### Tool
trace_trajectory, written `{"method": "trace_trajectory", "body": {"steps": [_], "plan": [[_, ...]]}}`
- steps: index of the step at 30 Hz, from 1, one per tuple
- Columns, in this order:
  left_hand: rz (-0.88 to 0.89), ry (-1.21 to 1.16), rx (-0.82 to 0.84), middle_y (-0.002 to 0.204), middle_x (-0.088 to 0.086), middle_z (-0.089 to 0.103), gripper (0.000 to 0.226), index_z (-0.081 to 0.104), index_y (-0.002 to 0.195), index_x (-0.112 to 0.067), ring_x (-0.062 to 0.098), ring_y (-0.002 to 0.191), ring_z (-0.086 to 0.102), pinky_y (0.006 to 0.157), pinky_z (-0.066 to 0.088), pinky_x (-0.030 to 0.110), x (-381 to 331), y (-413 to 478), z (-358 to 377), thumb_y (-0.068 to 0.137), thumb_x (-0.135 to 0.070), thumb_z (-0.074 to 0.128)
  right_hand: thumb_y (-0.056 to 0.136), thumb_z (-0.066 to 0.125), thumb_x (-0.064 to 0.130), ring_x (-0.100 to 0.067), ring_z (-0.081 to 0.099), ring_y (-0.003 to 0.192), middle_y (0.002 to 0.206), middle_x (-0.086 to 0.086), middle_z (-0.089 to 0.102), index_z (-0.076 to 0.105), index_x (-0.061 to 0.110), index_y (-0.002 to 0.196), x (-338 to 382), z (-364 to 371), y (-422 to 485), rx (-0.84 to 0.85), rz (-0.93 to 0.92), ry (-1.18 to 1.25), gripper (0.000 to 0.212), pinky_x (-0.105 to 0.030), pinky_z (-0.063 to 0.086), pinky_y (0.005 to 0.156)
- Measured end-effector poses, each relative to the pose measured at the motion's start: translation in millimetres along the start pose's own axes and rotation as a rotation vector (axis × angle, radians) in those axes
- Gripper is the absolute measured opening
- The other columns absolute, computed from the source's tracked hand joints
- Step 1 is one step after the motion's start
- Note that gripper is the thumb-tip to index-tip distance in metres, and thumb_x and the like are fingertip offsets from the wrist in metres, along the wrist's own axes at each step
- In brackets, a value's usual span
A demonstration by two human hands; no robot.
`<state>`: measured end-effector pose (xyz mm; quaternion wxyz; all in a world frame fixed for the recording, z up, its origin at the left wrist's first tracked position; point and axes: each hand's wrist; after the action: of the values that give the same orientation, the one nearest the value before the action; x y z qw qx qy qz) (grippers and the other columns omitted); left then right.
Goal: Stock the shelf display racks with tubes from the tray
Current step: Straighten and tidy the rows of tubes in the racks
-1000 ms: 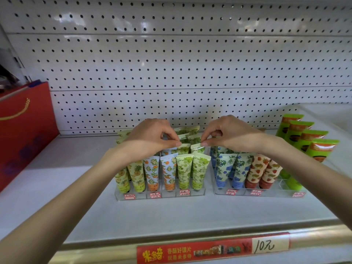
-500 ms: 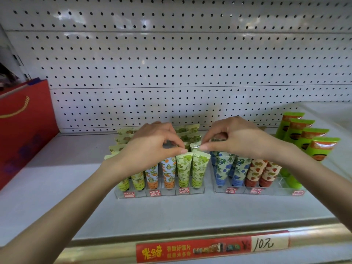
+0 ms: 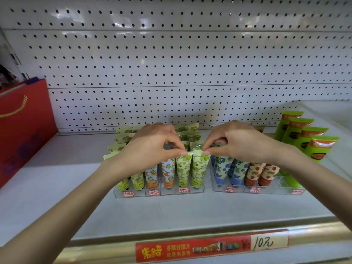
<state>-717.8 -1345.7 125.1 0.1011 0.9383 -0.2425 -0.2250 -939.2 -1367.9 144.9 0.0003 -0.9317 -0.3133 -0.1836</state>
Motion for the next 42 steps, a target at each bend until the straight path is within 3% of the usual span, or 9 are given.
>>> {"method": "trace_trajectory", "body": {"steps": [14, 19, 27, 33, 37, 42], "plan": [[-0.003, -0.010, -0.012, 0.079, -0.018, 0.055, 0.012, 0.073, 0.081, -0.034, 0.001, 0.080, 0.049, 0.067, 0.033, 0.014, 1, 1, 1, 0.078, -0.044, 0.067, 0.081, 0.070, 0.032, -0.005, 0.043, 0.056, 0.057, 0.005, 0.039, 0.073, 0.027, 0.086, -3, 3, 3, 0.000, -0.053, 0.071, 0.008, -0.026, 0.035, 0.059], [0.003, -0.025, -0.011, 0.079, -0.019, 0.055, 0.012, 0.073, 0.082, -0.035, 0.000, 0.080, 0.050, 0.067, 0.034, 0.017, 2, 1, 3, 0.078, -0.044, 0.067, 0.078, 0.071, 0.037, -0.008, 0.039, 0.054, 0.059, 0.002, 0.042, 0.071, 0.035, 0.080, -4, 5, 4, 0.004, -0.032, 0.110, 0.003, -0.028, 0.036, 0.061], [0.004, -0.046, -0.021, 0.078, -0.020, 0.055, 0.014, 0.073, 0.082, -0.036, -0.001, 0.080, 0.052, 0.067, 0.036, 0.017, 4, 1, 3, 0.077, -0.047, 0.066, 0.074, 0.071, 0.045, -0.008, 0.040, 0.055, 0.066, -0.007, 0.052, 0.072, 0.033, 0.077, -3, 6, 2, -0.015, -0.014, 0.089, 0.013, -0.028, 0.034, 0.057], [-0.058, -0.119, -0.074, 0.084, -0.013, 0.059, 0.025, 0.072, 0.078, -0.034, 0.008, 0.083, 0.055, 0.074, 0.044, 0.032, 11, -3, -11, 0.077, -0.054, 0.058, 0.072, 0.069, 0.053, -0.005, 0.038, 0.050, 0.051, 0.013, 0.040, 0.072, 0.032, 0.079, 1, 3, 3, 0.000, 0.072, 0.136, 0.022, -0.024, 0.030, 0.056], [-0.129, -0.168, -0.118, 0.083, -0.016, 0.059, 0.008, 0.065, 0.072, -0.043, 0.001, 0.081, 0.053, 0.077, 0.042, 0.029, 19, -8, -25, 0.078, -0.047, 0.061, 0.076, 0.064, 0.052, -0.003, 0.039, 0.051, 0.057, 0.006, 0.047, 0.072, 0.029, 0.080, 4, -1, 7, -0.033, 0.065, 0.163, 0.024, -0.021, 0.034, 0.056], [-0.191, -0.197, -0.187, 0.083, -0.013, 0.061, 0.010, 0.071, 0.074, -0.033, 0.001, 0.071, 0.049, 0.075, 0.040, 0.030, 35, -19, -42, 0.078, -0.041, 0.066, 0.081, 0.067, 0.038, -0.003, 0.034, 0.047, 0.045, 0.013, 0.036, 0.072, 0.026, 0.080, 9, -7, 19, -0.066, 0.082, 0.231, 0.014, -0.017, 0.030, 0.053]]}}
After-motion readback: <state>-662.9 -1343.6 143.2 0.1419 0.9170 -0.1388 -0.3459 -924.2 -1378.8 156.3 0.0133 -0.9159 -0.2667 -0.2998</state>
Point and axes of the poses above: each hand's wrist, its own y-axis towards the middle knuckle, its own z-axis out of the palm, x = y × z
